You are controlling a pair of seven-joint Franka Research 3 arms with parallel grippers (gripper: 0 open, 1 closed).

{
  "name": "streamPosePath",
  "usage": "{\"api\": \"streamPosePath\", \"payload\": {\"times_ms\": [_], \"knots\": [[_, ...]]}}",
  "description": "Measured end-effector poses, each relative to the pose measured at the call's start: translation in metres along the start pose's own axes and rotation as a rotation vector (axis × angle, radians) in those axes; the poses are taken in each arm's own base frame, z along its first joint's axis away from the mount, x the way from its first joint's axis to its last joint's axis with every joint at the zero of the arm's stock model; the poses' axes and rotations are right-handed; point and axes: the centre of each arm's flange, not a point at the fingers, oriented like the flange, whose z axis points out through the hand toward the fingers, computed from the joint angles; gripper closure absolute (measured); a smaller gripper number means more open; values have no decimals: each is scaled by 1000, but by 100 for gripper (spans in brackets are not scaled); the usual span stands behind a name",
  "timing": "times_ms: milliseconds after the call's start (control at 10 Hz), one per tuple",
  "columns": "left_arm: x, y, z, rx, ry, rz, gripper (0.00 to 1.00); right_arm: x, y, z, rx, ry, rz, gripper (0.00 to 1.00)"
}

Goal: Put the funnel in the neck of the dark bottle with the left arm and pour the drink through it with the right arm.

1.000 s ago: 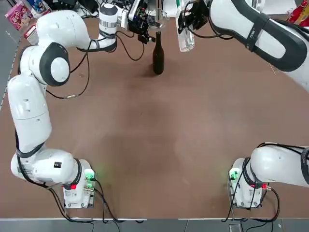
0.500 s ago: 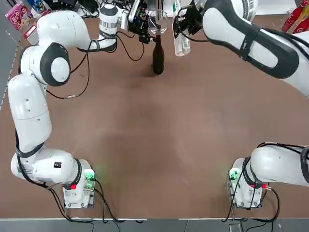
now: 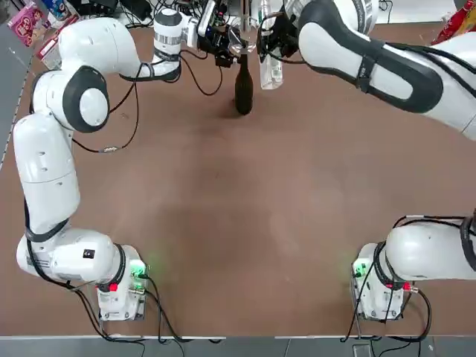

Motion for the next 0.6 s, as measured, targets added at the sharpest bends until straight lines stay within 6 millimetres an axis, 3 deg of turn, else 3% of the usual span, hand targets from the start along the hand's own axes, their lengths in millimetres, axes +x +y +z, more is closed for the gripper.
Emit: {"api": "streamPosePath", "payload": {"times_ms": [600], "knots": [[-3, -1, -1, 14, 20, -13, 48, 16, -19, 41, -26, -37, 60, 58]]}}
